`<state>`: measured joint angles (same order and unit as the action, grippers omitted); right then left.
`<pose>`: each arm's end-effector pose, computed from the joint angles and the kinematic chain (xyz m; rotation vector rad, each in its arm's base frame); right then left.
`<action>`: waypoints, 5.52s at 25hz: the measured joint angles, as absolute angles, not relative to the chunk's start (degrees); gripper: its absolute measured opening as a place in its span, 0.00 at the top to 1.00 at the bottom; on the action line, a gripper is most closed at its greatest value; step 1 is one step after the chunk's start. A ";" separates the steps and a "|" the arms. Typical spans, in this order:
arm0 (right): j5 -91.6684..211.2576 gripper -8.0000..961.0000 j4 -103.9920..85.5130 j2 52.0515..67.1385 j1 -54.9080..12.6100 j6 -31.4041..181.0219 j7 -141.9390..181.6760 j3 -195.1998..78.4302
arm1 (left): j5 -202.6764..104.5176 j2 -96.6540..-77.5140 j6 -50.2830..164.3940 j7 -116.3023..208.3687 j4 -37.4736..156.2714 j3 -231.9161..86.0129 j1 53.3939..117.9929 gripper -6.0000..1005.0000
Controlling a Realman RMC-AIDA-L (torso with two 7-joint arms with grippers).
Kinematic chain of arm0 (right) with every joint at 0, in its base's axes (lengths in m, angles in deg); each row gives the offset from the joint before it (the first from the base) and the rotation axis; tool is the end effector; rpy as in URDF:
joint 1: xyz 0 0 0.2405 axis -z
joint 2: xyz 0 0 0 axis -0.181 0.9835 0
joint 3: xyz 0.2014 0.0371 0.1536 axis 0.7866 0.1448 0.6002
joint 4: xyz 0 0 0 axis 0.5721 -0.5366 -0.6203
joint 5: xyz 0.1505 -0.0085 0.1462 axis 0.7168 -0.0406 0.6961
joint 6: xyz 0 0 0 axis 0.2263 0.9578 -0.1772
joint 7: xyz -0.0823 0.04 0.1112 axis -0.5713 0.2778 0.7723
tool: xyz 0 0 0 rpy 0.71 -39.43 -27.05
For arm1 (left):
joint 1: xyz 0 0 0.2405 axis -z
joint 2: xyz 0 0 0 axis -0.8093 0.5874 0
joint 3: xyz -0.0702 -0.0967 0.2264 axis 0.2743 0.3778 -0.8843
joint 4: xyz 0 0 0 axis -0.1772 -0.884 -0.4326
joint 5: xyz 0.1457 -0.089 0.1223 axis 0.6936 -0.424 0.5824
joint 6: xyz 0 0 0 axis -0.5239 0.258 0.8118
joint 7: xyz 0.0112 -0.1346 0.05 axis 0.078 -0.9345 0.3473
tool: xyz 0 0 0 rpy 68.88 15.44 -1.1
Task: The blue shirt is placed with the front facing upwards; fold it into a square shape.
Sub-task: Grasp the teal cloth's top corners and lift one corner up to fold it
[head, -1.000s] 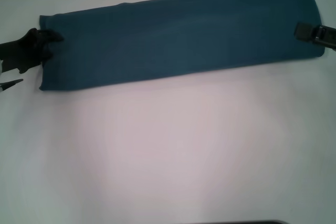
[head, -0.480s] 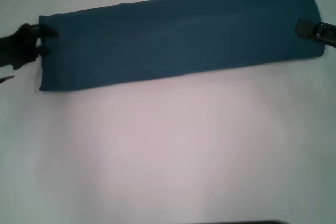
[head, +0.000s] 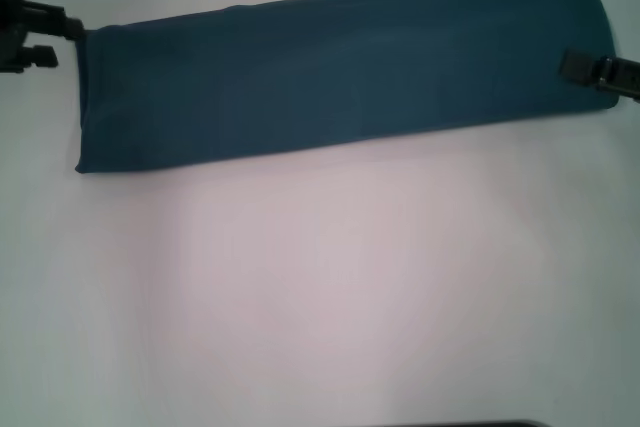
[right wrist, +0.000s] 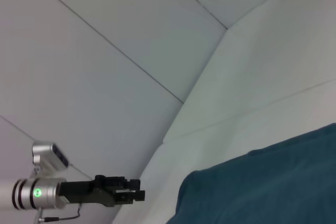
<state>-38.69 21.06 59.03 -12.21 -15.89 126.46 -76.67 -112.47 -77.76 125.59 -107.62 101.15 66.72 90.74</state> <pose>0.3210 0.2892 0.0693 -2.3129 1.4917 1.0318 -0.2973 0.3985 0.0930 -1.9297 -1.9069 -0.3740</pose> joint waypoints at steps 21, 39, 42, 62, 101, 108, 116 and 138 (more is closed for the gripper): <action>-39.05 0.02 20.83 59.02 -12.43 -15.45 126.65 -76.76 | -101.01 -81.82 121.04 -117.32 98.69 69.71 93.19 0.42; -39.05 0.02 20.72 59.02 -12.29 -15.75 126.65 -76.79 | -100.62 -83.50 116.24 -115.73 97.47 72.68 92.53 0.30; -39.05 0.02 20.74 59.02 -12.26 -15.78 126.65 -76.79 | -100.12 -84.49 113.68 -116.37 97.32 72.69 92.52 0.31; -39.05 0.02 20.77 59.05 -12.13 -15.50 126.65 -76.59 | -99.12 -86.03 110.11 -115.64 97.19 71.10 92.46 0.31; -39.05 0.02 20.76 58.93 -12.46 -15.47 126.65 -76.53 | -97.97 -87.14 112.47 -117.65 100.54 70.53 91.67 0.32; -39.05 0.02 20.76 58.94 -12.33 -15.39 126.65 -76.40 | -98.17 -87.72 114.20 -117.54 100.54 70.47 92.56 0.32; -39.05 0.02 20.76 58.89 -12.14 -15.33 126.58 -76.44 | -101.22 -87.64 117.79 -116.75 100.53 71.03 93.92 0.32; -39.05 0.02 20.76 58.85 -11.63 -15.06 126.33 -76.33 | -99.09 -84.46 124.34 -115.46 98.97 67.36 99.62 0.41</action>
